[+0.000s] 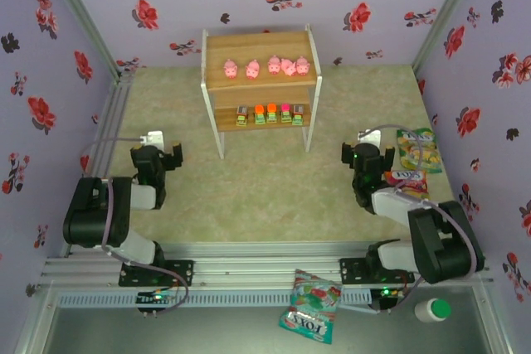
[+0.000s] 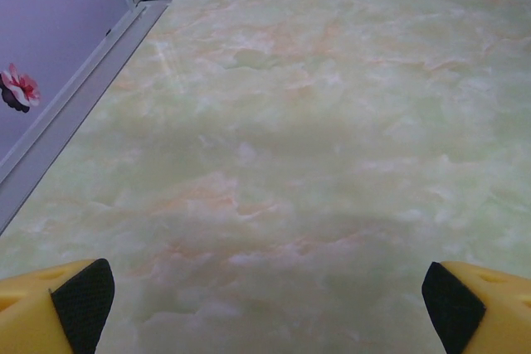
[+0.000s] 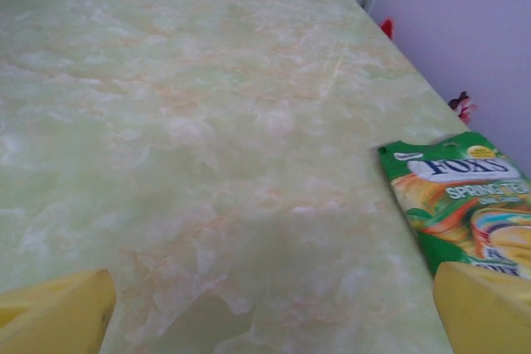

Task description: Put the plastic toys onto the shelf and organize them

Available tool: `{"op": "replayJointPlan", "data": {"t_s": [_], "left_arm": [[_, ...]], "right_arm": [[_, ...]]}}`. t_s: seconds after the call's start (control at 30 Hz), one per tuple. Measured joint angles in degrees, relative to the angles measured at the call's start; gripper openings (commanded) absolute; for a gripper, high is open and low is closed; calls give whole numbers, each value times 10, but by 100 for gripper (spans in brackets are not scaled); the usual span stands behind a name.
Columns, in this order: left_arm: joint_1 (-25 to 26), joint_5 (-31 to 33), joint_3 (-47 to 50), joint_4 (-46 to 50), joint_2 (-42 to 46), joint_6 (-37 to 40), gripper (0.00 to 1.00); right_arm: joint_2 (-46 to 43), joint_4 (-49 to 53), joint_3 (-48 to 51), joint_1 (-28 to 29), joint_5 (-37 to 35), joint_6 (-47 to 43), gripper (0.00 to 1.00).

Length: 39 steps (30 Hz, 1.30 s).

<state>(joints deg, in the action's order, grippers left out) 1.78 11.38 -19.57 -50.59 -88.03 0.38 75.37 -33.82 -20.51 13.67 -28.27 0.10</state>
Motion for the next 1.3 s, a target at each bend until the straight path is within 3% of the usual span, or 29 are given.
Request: {"op": "replayJointPlan", "data": {"t_s": [0.33, 0.63, 1.3], "left_arm": [[-17, -45, -22, 4, 0, -4, 100], [-17, -59, -22, 5, 0, -4, 100], [-17, -61, -22, 14, 0, -4, 100]], "right_arm": [[75, -144, 12, -47, 63, -2, 99], [139, -159, -2, -126, 177, 20, 99], [139, -156, -9, -129, 195, 35, 99]]}}
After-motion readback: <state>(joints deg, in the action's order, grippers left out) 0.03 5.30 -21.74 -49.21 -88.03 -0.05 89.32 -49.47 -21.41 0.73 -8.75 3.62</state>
